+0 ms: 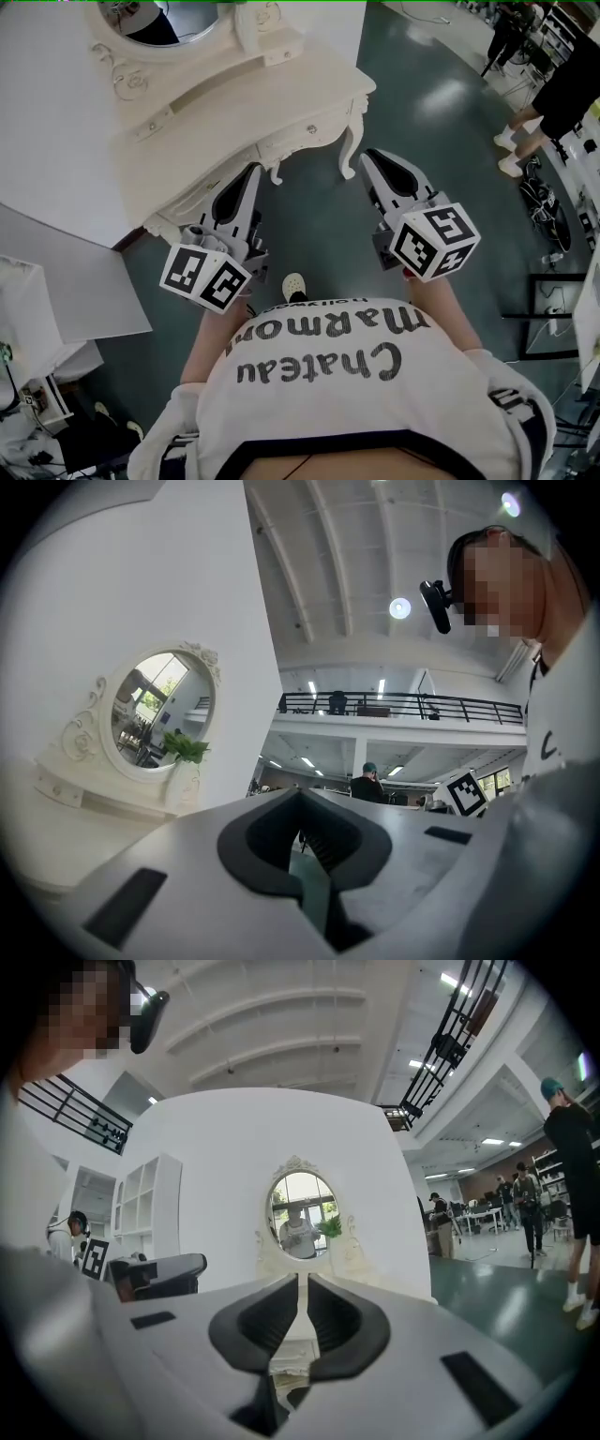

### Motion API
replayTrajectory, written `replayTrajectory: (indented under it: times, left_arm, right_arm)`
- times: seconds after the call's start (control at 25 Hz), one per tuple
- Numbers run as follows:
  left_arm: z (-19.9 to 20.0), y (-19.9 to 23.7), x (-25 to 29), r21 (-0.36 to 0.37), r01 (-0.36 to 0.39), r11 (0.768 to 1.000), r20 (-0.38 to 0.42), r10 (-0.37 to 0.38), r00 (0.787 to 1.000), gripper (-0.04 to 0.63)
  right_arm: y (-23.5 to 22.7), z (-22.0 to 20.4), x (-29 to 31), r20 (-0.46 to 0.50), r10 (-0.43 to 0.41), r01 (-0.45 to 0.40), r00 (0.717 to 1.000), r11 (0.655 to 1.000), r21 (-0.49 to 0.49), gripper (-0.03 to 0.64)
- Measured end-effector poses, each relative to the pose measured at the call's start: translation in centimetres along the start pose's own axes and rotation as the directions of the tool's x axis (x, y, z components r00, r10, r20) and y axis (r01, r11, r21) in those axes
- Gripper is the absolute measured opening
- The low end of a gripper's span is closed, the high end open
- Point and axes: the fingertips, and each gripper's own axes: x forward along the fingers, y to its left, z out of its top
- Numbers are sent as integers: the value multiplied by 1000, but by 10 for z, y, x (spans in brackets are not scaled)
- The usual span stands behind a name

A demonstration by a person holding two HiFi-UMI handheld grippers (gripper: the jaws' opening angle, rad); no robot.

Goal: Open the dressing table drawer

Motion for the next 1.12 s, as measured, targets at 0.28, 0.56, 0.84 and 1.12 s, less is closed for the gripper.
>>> replayTrajectory:
  times: [0.28,0.56,0.84,1.12]
  left_arm:
    - [28,77,55,19,14,1000,5,-15,1000,23]
    - [28,127,99,-10,83,996,-7,-84,996,23]
    - [5,166,134,-45,49,998,-45,-51,998,23]
    - [-8,189,184,-37,21,999,-44,-23,999,23]
  right_arm:
    - [-20,26,81,32,-29,28,999,999,27,48]
    - [-44,28,143,28,-74,74,997,997,4,48]
    - [-76,5,183,-15,-76,77,997,994,78,48]
    - [-128,0,222,-26,-56,59,998,994,96,49]
